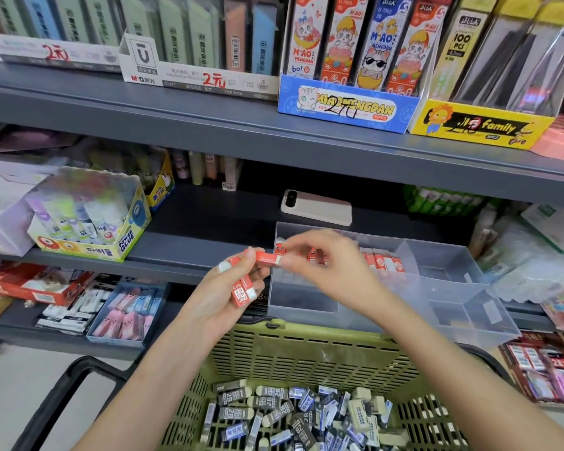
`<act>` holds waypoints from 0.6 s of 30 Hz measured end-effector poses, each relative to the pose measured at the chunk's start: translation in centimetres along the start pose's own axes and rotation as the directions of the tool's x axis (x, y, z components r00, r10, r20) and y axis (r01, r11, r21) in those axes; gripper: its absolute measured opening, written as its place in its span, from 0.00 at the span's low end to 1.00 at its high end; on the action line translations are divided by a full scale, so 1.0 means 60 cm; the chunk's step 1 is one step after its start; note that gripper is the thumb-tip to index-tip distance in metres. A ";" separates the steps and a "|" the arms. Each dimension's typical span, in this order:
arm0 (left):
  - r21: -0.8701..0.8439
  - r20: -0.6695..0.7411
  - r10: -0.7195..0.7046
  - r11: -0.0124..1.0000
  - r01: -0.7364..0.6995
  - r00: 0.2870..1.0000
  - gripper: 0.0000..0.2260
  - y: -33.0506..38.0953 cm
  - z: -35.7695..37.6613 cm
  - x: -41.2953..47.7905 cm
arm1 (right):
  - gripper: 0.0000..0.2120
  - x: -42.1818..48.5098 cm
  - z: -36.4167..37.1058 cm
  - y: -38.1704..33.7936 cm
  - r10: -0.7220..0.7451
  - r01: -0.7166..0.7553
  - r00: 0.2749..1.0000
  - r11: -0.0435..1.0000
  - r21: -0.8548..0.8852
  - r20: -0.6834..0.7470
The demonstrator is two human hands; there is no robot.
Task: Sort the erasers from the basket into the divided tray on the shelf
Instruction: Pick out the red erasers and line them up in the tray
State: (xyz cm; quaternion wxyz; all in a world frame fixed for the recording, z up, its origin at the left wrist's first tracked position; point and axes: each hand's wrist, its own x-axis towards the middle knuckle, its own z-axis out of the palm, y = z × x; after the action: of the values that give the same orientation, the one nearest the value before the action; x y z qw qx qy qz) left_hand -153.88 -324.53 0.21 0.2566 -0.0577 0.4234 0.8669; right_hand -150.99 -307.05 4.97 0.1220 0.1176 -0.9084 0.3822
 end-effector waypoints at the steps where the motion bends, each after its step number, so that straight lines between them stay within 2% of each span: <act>1: 0.012 0.014 0.007 1.000 -0.007 1.000 0.09 0.000 0.000 -0.001 | 0.09 -0.007 0.006 -0.010 -0.009 0.008 1.000 1.000 0.027 0.029; 4: 0.057 0.050 0.019 0.998 -0.022 0.999 0.09 -0.001 0.004 -0.005 | 0.04 -0.015 0.014 -0.022 -0.010 0.012 0.999 0.997 0.073 -0.038; 6: 0.114 0.032 0.025 0.993 -0.029 0.999 0.10 -0.003 0.008 -0.008 | 0.04 -0.012 0.000 -0.017 0.058 -0.040 0.992 0.986 0.160 -0.108; 8: 0.134 0.007 0.029 0.991 -0.029 1.000 0.09 -0.005 0.010 -0.009 | 0.08 -0.001 -0.032 -0.001 0.150 -0.118 0.970 0.978 0.173 -0.190; 10: 0.141 -0.025 0.051 0.989 -0.047 0.998 0.09 -0.004 0.012 -0.010 | 0.06 0.014 -0.068 0.021 0.190 -0.184 0.959 0.982 0.049 -0.210; 12: 0.226 -0.060 0.116 0.969 -0.100 0.991 0.09 0.000 0.013 -0.008 | 0.02 0.026 -0.090 0.034 0.183 -0.204 0.972 0.968 -0.146 -0.146; 15: 0.397 -0.075 0.214 0.902 -0.167 0.974 0.09 0.007 0.019 0.001 | 0.06 0.046 -0.093 0.041 0.103 -0.112 0.994 0.898 -0.425 -0.045; 18: 0.447 -0.056 0.237 0.875 -0.188 0.970 0.09 0.008 0.025 0.009 | 0.09 0.067 -0.085 0.047 0.115 -0.039 0.989 0.815 -0.578 0.096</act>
State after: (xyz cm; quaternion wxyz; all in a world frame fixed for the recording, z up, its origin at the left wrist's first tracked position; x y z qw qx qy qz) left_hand -154.41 -323.41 1.31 0.1424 0.0011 0.6247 0.7677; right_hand -154.97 -301.93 7.82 0.0787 0.0625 -0.9911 0.0873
